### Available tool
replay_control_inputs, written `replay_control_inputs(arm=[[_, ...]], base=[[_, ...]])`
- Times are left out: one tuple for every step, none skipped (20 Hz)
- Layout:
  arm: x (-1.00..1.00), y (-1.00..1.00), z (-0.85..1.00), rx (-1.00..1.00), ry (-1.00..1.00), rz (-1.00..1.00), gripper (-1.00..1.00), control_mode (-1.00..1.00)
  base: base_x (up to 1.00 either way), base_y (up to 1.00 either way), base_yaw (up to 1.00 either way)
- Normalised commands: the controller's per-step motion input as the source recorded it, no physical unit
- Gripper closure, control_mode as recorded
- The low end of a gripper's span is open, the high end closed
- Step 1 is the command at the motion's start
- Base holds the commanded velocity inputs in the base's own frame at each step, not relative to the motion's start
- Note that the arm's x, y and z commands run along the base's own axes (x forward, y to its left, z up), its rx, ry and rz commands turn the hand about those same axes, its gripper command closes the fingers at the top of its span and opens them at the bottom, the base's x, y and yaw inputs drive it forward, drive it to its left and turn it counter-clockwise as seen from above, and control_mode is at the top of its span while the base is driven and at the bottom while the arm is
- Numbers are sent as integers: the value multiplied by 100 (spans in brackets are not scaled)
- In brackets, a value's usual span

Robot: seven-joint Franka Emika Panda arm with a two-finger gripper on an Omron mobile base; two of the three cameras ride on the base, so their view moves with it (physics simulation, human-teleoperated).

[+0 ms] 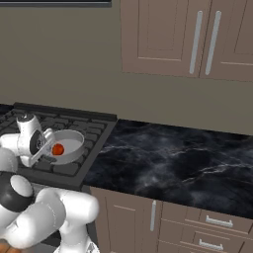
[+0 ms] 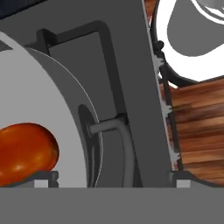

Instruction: Turn on the sink faucet. Then move the tomato from the counter to the sink. Turn off the sink. Move the vegetable from the sink to the pot next to the stove. Finally move the pot to the front right burner.

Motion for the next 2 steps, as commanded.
replay_control_inputs(arm=[[-3, 6, 47, 0, -3, -2, -100, -100], [-4, 9, 46, 0, -3, -2, -100, -100]], base=[[0, 0, 0], [0, 0, 0]])
